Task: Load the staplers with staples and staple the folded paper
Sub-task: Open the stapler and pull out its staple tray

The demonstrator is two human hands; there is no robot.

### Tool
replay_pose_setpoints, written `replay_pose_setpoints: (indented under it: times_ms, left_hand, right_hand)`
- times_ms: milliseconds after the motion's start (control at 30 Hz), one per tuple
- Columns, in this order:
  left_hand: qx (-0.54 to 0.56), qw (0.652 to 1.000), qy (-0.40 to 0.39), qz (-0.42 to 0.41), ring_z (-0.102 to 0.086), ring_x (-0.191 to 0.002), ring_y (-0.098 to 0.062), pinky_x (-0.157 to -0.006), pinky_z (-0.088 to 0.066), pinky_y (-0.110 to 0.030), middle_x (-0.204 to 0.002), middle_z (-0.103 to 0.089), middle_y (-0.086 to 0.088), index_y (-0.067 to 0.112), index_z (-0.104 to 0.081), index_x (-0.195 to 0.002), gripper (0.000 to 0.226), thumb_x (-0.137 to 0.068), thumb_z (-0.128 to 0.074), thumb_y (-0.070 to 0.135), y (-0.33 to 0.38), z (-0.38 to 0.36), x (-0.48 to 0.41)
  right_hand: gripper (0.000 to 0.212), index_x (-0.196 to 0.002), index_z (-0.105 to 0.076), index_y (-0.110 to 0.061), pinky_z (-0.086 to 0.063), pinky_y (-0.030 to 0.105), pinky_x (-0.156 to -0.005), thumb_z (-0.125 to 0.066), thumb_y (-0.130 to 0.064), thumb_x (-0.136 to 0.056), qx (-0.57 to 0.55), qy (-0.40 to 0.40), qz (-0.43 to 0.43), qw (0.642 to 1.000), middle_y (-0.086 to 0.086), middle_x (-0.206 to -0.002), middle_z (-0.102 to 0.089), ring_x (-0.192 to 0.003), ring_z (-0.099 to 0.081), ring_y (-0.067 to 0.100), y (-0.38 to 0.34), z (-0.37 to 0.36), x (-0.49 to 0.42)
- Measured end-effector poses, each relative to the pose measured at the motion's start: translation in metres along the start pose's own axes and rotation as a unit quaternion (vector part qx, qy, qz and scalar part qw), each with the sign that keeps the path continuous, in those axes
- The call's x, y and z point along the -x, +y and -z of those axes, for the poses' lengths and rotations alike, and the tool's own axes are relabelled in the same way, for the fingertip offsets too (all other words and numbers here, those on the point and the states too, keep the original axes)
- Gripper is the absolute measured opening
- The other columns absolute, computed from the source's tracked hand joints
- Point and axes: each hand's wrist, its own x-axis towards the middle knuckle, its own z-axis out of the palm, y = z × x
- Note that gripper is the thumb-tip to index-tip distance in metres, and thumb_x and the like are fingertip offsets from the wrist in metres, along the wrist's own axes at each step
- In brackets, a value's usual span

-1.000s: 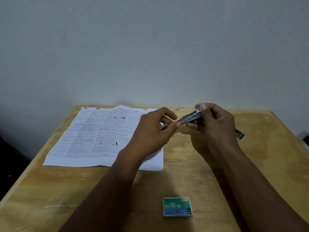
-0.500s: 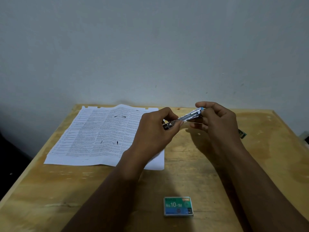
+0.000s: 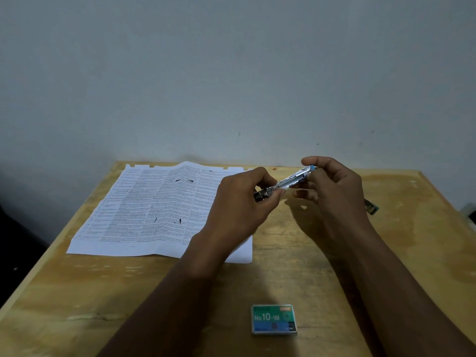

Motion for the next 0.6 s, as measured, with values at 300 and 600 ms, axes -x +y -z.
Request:
replay_pose_setpoints:
  times_ms: [300,600]
  left_hand:
    - [0.008,1.0,0.0,0.006,-0.06,-0.059,0.002,-0.061,-0.042,-0.008,-0.081,-0.075,0.009,0.019,-0.073,-0.087,0.01,-0.084,-0.081,0.024,-0.0013,-0.0006,-0.0003]
    - [-0.013,1.0,-0.001,-0.018,-0.058,-0.061,0.001,-0.063,-0.047,-0.016,-0.081,-0.074,0.009,0.02,-0.073,-0.088,0.01,-0.083,-0.081,0.023,-0.0003,-0.0002,-0.0005]
  right_hand:
    - [0.029,-0.094,-0.072,-0.021,-0.063,0.033,-0.069,-0.049,-0.003,-0.098,-0.046,-0.019,-0.023,0.998,0.01,-0.093,-0.072,-0.078,-0.074,0.019,-0.0014,0.001,-0.0017]
    - [0.022,-0.109,-0.069,-0.015,-0.063,0.034,-0.071,-0.061,-0.004,-0.093,-0.003,-0.022,0.0,1.0,0.01,-0.098,-0.071,-0.074,-0.075,0.015,0.0011,0.0019,0.0002]
